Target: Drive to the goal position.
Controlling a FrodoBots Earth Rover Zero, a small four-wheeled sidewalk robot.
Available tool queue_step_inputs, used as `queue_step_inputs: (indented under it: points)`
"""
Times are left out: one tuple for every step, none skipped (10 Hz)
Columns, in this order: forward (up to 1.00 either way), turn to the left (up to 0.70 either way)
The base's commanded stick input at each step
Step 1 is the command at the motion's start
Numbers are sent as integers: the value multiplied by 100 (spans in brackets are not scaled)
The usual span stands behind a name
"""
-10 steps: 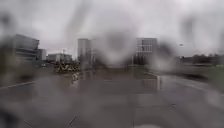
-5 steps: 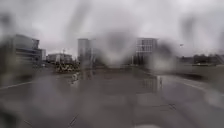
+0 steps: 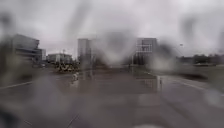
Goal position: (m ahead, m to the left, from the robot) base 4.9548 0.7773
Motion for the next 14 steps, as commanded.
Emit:
queue_step_inputs:
  points:
    - [7,0]
    - [7,0]
    - [7,0]
    - [7,0]
    - [7,0]
    - [7,0]
    - [7,0]
    - [7,0]
    - [7,0]
    - [7,0]
    - [7,0]
    - [7,0]
    - [7,0]
    - [7,0]
